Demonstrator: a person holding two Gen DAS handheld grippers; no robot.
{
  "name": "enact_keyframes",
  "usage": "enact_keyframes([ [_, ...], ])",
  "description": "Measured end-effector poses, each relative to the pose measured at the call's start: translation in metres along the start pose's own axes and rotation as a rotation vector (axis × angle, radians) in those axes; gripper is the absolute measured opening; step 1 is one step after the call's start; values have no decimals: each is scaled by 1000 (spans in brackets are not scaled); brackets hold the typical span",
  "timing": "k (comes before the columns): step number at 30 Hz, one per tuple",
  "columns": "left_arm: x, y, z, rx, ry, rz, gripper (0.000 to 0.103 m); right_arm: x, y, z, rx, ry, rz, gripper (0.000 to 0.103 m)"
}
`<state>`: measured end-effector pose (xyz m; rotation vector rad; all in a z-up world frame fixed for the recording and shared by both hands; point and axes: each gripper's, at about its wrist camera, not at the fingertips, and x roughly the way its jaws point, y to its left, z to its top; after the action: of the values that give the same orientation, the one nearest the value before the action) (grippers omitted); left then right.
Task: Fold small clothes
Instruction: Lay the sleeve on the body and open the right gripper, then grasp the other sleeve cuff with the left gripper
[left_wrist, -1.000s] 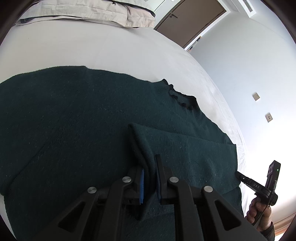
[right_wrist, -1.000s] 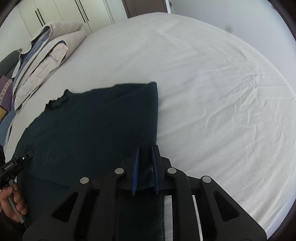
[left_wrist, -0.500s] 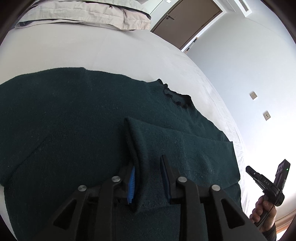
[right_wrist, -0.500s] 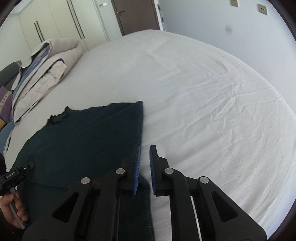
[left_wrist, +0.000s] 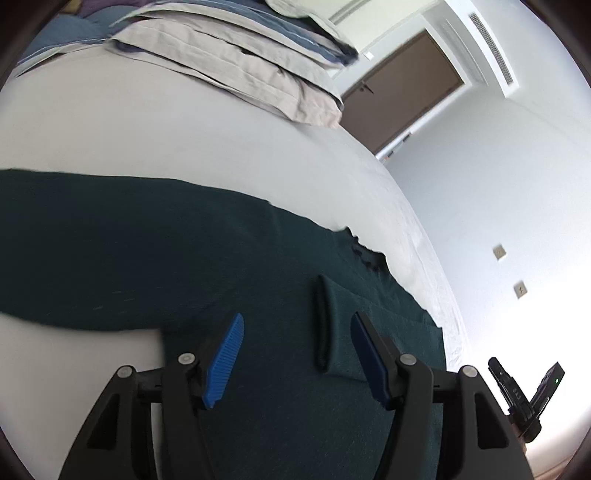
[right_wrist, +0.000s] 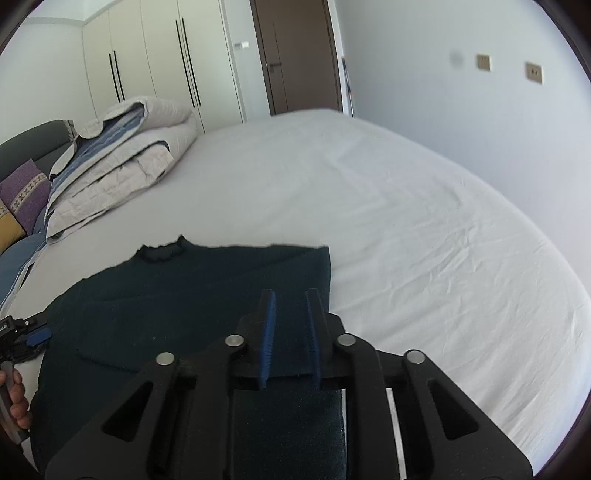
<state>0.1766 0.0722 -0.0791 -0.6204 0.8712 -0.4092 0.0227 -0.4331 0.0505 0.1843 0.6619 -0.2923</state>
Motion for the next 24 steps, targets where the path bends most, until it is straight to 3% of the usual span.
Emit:
enact_keyframes([
  [1, -19, 18, 0, -52, -30, 4, 64, -11, 7, 3, -1, -45, -5, 83],
  [3, -56, 60, -1, -170, -92, 15, 65, -31, 23, 7, 23, -142, 31, 97],
  [8, -135, 160, -7, -429, -247, 96, 69, -48, 62, 13, 96, -70, 233, 97],
  [11, -164, 212, -12, -603, -335, 113, 69, -52, 88, 9, 113, -15, 329, 95],
  [13, -173, 239, -9, -693, -385, 66, 69, -55, 105, 5, 124, 3, 375, 94],
  [18, -168, 274, 14, -811, -451, 56, 69, -51, 134, -3, 172, 80, 465, 83],
  [20, -169, 286, 26, -846, -476, 58, 63, -45, 137, -7, 195, 107, 479, 77],
  [22, -163, 289, 35, -868, -454, 58, 34, -42, 140, -11, 197, 126, 474, 68],
  [24, -158, 282, 43, -842, -428, 59, 12, -35, 139, -15, 193, 146, 464, 66],
])
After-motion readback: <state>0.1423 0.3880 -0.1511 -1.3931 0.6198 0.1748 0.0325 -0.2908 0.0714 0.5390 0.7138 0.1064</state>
